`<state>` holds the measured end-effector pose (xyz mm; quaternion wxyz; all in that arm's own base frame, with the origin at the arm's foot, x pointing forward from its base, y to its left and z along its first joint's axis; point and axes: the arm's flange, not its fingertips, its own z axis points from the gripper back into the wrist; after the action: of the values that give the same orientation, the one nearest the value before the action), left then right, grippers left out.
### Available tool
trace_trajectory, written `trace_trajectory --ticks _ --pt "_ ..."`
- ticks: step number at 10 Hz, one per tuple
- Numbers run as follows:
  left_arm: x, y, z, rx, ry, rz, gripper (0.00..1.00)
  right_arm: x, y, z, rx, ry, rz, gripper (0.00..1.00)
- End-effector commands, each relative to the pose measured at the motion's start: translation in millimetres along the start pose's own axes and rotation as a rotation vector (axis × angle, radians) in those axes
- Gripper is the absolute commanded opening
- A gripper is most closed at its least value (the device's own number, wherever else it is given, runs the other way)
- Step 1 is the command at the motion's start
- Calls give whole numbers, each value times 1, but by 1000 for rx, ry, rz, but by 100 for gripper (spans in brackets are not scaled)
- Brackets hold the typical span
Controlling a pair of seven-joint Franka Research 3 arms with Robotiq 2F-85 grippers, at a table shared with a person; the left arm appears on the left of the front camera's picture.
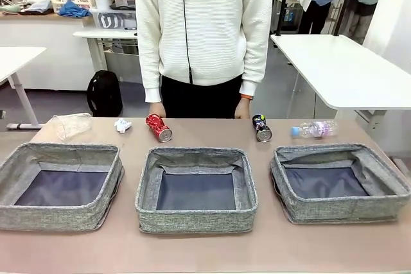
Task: Sort the waste into the appropriate baskets.
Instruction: Pick up the waste item pointed out by the person.
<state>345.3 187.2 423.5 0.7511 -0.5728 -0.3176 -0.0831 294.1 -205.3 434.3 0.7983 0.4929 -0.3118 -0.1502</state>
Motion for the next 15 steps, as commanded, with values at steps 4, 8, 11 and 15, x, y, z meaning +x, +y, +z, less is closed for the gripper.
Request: trace_trajectory --ticks 4,8,11,15 --pt "-4 0 1 -11 -2 -29 100 2 -5 8 9 -18 22 100" --pt "-4 0 1 -11 -2 -29 100 2 -5 8 9 -18 22 100" --pt "-4 0 1 -11 -2 -29 100 2 -5 8 9 -18 22 100" --pt "-4 0 1 -11 -2 -29 100 2 -5 8 9 -18 22 100"
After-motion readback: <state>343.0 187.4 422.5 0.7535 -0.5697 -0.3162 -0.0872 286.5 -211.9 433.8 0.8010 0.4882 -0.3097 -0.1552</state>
